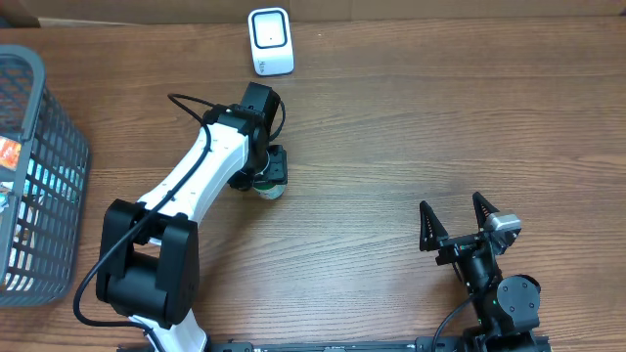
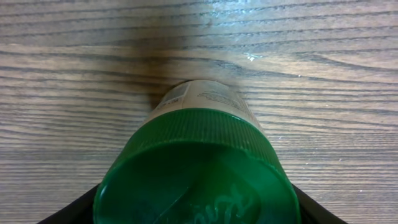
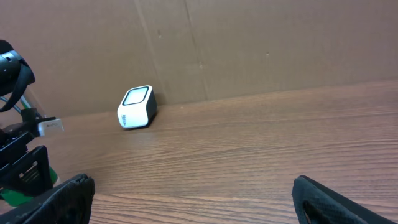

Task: Scan the item barcode
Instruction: 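Lift the jar and carry it to the scanner with the left gripper, then set the jar down on the table and open the left gripper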

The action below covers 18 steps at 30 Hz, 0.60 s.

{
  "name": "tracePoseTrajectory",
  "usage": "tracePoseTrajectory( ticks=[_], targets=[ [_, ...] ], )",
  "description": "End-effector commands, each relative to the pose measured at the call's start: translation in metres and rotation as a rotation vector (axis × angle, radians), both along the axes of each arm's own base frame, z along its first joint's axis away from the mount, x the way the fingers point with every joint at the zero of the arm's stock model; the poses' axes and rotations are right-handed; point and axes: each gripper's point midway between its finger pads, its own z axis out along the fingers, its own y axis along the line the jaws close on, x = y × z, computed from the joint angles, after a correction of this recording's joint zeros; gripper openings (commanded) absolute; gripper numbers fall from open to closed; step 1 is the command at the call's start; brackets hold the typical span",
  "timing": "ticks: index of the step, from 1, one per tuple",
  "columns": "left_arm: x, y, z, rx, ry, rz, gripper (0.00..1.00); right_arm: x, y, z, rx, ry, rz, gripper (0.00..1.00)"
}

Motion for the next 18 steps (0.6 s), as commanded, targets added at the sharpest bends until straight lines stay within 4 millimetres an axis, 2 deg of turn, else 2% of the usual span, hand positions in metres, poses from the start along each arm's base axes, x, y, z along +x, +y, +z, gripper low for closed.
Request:
tracePoseTrajectory(
  ticks=[1, 8, 14, 18],
  targets=[
    [-0.0004, -0.0056, -0.001, -0.019, 0.0, -0.001, 0.55, 0.0006, -0.0024, -0.0013, -0.002, -0.006, -0.013, 1.0],
    [0.0, -0.0062, -0.0009, -0.022, -0.001, -0.002, 0.68, 0.0006, -0.0024, -0.0013, -0.002, -0.006, -0.013, 1.0],
    [0.0001, -0.0062, -0.0009, -0.022, -0.002, -0.002, 0.75, 0.0006, -0.0024, -0.0014, -0.003, -0.006, -0.013, 1.0],
    [-0.0001, -0.0062, -0.0009, -0.022, -0.001, -0.002, 0.83, 0.0006, -0.0024, -0.0014, -0.003, -0.006, -0.013, 1.0]
  ],
)
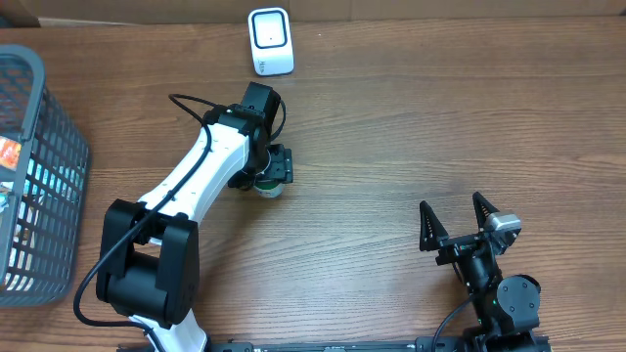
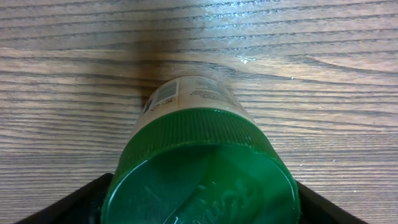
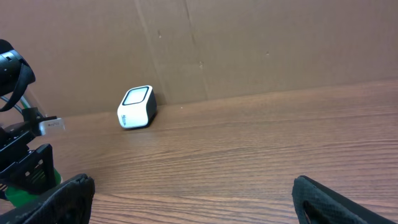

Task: Scan the item barcode
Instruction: 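Set the jar down on the table and open the left gripper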

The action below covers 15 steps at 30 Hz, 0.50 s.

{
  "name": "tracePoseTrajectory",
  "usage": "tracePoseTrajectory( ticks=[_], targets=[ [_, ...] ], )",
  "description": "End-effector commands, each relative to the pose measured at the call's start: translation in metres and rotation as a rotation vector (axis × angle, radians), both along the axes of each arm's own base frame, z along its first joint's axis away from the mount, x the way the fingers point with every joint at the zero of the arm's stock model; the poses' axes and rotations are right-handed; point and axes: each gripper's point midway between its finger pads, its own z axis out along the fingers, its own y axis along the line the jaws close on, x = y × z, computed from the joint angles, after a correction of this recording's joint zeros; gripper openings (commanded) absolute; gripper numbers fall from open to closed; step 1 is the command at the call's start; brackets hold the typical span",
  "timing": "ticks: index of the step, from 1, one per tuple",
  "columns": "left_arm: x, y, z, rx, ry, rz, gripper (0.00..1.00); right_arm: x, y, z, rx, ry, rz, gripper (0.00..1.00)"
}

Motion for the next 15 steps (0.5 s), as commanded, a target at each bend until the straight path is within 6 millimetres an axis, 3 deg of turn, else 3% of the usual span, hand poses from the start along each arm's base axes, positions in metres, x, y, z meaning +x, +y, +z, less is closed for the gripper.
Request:
tracePoseTrajectory(
  ticks=[1, 5, 6, 9, 13, 15],
  targets=[
    [-0.001, -0.004, -0.001, -0.009, 0.004, -0.001, 0.84, 0.001, -0.003, -0.001, -0.002, -0.007, -0.013, 1.0],
    [-0.001, -0.004, -0.001, -0.012, 0.004, -0.001, 0.89, 0.001, -0.003, -0.001, -0.002, -0.007, -0.013, 1.0],
    [-0.001, -0.004, -0.001, -0.012, 0.004, -0.001, 0.98, 0.001, -0.003, -0.001, -0.002, -0.006, -0.013, 1.0],
    [0.001, -0.003, 0.002, -0.013, -0.001, 0.002, 1.0, 0.001, -0.003, -0.001, -0.002, -0.007, -0.014, 1.0],
    [0.012, 0.0, 0.027, -0.012, -0.02, 0.016, 1.0, 0.001, -0.003, -0.001, -0.002, -0.007, -0.013, 1.0],
    [0.021, 0.0, 0.05, -0.014, -0.044, 0.003, 1.0, 0.001, -0.003, -0.001, -0.002, -0.006, -0.013, 1.0]
  ],
)
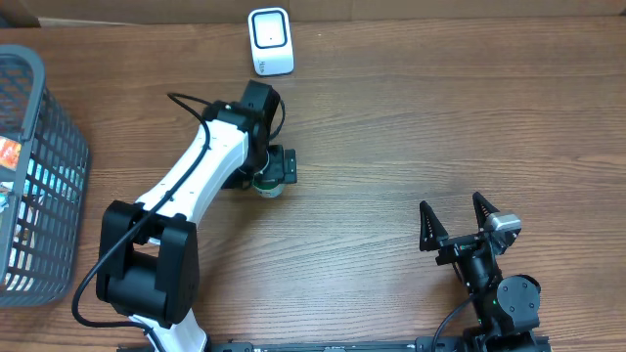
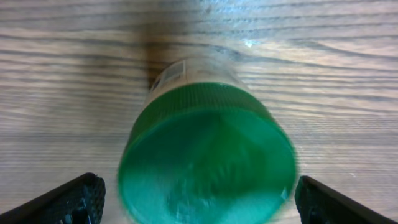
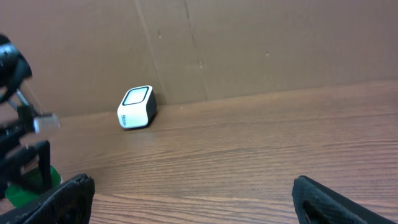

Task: Scan the item barcode
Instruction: 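Set the jar down on the table and open the left gripper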

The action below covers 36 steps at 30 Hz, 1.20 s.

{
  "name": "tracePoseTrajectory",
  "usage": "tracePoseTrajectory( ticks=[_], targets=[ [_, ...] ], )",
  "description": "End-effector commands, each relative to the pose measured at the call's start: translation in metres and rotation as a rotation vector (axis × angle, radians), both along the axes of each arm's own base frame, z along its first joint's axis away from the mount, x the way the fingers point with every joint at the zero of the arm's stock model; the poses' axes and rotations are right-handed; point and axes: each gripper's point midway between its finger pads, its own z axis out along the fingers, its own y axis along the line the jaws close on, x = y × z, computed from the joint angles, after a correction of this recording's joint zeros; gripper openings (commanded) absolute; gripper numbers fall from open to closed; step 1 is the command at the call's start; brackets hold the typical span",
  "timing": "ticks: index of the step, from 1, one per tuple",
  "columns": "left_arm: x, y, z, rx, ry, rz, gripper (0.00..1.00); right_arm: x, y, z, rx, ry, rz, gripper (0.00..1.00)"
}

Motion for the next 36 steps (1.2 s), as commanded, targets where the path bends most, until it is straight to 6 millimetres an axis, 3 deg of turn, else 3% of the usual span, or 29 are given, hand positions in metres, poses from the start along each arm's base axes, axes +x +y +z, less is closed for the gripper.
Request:
tracePoseTrajectory(
  ticks=[1, 7, 11, 16, 22, 28, 36],
  targets=[
    [0.029, -0.003, 0.043, -0.025, -0.095, -0.006, 1.0, 0.001, -0.003, -0.001, -0.003, -0.007, -0.013, 1.0],
    [0.047, -0.002, 0.128, -0.039, -0.21, -0.027, 1.0, 0.001, -0.003, -0.001, -0.003, -0.007, -0.013, 1.0],
    [0.05, 0.018, 0.187, -0.023, -0.295, 0.017, 1.0, 0.001, -0.003, -0.001, -0.003, -0.006, -0.013, 1.0],
    [0.045, 0.066, 0.253, -0.022, -0.411, 0.13, 1.0, 0.001, -0.003, -0.001, -0.003, -0.006, -0.013, 1.0],
    [0.031, 0.143, 0.318, -0.019, -0.592, 0.317, 1.0, 0.001, -0.003, -0.001, -0.003, -0.007, -0.013, 1.0],
    [0.002, 0.223, 0.346, 0.04, -0.684, 0.539, 1.0, 0.001, -0.003, -0.001, -0.003, -0.006, -0.013, 1.0],
    [-0.049, 0.33, 0.34, 0.116, -0.669, 0.938, 1.0, 0.001, -0.003, -0.001, -0.003, -0.007, -0.013, 1.0]
  ],
)
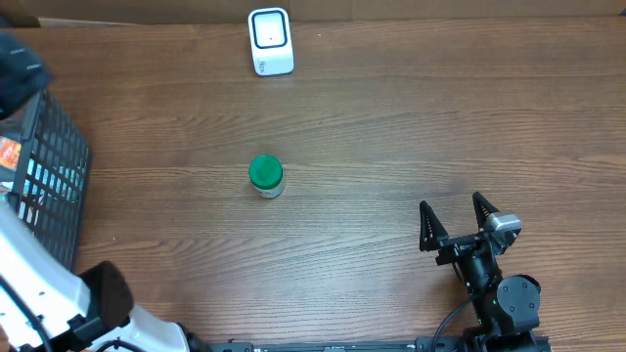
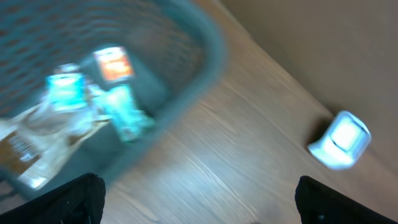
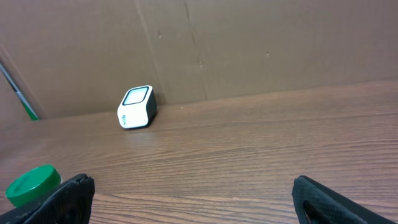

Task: Scan the item barcode
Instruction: 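Set the jar down on the table and open the left gripper, then reach into the basket and grasp the Kleenex tissue pack with left gripper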

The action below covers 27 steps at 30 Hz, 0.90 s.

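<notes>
A small jar with a green lid (image 1: 265, 177) stands upright and alone on the wooden table; its lid (image 3: 34, 184) also shows low at the left of the right wrist view. The white barcode scanner (image 1: 271, 41) sits at the table's far edge, and shows in both wrist views (image 3: 136, 107) (image 2: 341, 140). My left gripper (image 2: 199, 205) is open and empty, high over the table's left side near the basket, in a blurred view. My right gripper (image 1: 457, 225) rests open at the near right, far from the jar.
A grey mesh basket (image 1: 44, 156) holding several packaged items (image 2: 93, 93) stands at the table's left edge. A brown cardboard wall (image 3: 249, 43) backs the table behind the scanner. The left arm's white links (image 1: 39, 284) rise at the near left.
My left gripper was open around the jar; now the arm is far to the left, near the basket. The jar stays standing where it was. The right arm has not moved.
My left gripper was shut on the green-lidded jar, which stood on the table below the scanner. Then its fingers were slightly apart, then wide open around the jar. Now the jar stands free and the left gripper is over by the basket.
</notes>
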{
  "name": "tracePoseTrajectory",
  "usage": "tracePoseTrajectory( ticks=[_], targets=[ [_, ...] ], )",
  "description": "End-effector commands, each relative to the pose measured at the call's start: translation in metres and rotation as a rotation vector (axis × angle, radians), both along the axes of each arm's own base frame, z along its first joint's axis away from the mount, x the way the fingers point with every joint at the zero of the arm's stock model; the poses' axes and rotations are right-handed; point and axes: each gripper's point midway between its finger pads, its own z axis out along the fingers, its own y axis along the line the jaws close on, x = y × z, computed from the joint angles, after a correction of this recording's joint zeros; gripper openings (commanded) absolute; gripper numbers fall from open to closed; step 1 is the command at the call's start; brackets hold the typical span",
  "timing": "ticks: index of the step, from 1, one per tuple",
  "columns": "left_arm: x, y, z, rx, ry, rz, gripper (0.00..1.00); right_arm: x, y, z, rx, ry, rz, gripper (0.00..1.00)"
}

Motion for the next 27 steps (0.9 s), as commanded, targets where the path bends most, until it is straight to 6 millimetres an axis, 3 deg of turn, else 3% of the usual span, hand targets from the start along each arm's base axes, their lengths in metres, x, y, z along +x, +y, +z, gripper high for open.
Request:
tracePoseTrajectory(
  ticks=[1, 7, 12, 19, 27],
  targets=[
    [-0.029, 0.035, 0.004, -0.034, -0.033, 0.171, 1.0, 0.001, -0.002, -0.001, -0.002, -0.006, -0.013, 1.0],
    [-0.066, 0.089, -0.026, -0.117, 0.024, 0.383, 1.0, 0.001, -0.002, -0.001, -0.002, -0.006, -0.013, 1.0],
    [-0.081, 0.112, -0.078, -0.214, 0.145, 0.459, 0.96, 0.001, -0.002, -0.001, -0.002, -0.006, -0.013, 1.0],
    [-0.073, 0.129, -0.15, -0.242, 0.269, 0.381, 0.96, 0.001, -0.002, -0.001, -0.002, -0.006, -0.013, 1.0],
    [-0.065, 0.15, -0.225, -0.142, 0.375, 0.207, 1.0, 0.001, -0.002, -0.001, -0.002, -0.006, -0.013, 1.0]
  ],
)
